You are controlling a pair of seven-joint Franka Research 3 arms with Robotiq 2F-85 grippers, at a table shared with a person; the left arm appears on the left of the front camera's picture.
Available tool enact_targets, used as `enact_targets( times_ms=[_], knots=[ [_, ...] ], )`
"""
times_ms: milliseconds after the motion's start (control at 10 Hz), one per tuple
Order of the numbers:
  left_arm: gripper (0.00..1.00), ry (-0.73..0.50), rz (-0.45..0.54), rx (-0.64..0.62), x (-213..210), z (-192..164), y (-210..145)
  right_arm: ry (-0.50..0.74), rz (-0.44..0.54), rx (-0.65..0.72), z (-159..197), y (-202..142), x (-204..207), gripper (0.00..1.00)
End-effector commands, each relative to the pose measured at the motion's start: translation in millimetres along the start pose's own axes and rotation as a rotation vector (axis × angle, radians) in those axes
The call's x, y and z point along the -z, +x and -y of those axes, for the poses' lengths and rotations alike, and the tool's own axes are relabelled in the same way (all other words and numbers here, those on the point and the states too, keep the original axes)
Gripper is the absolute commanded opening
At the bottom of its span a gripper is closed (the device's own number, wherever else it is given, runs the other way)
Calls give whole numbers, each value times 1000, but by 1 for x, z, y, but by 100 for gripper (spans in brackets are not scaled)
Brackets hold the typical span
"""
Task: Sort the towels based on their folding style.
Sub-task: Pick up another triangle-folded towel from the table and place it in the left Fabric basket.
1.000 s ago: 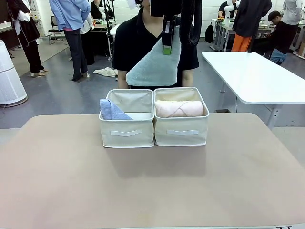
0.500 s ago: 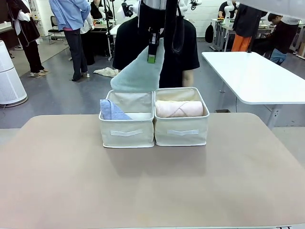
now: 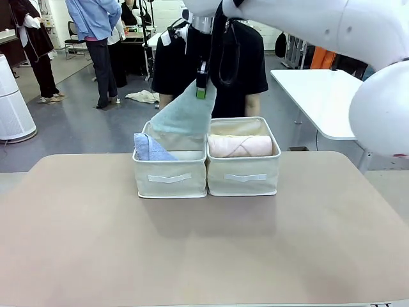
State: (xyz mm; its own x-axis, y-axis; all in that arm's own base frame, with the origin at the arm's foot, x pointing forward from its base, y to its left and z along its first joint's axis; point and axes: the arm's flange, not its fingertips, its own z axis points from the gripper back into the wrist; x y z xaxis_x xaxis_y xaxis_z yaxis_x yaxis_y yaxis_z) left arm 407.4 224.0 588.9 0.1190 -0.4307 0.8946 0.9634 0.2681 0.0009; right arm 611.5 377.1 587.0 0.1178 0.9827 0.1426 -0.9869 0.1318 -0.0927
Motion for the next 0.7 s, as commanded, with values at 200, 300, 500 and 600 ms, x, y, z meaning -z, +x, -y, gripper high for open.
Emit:
enact_targets(
  times_ms=[200, 300, 500, 600],
  knots=[
    [100, -3, 5, 3, -2, 1, 1, 83, -46, -7, 34, 39, 4, 23],
    [100, -3, 5, 3, -2, 1, 1, 93, -59, -4, 35, 40, 12, 23],
    [100, -3, 5, 3, -2, 1, 1, 95, -57, -2, 36, 44, 19, 23],
    [100, -3, 5, 3, -2, 1, 1, 77, -62, -11, 34, 49, 21, 23]
  ],
)
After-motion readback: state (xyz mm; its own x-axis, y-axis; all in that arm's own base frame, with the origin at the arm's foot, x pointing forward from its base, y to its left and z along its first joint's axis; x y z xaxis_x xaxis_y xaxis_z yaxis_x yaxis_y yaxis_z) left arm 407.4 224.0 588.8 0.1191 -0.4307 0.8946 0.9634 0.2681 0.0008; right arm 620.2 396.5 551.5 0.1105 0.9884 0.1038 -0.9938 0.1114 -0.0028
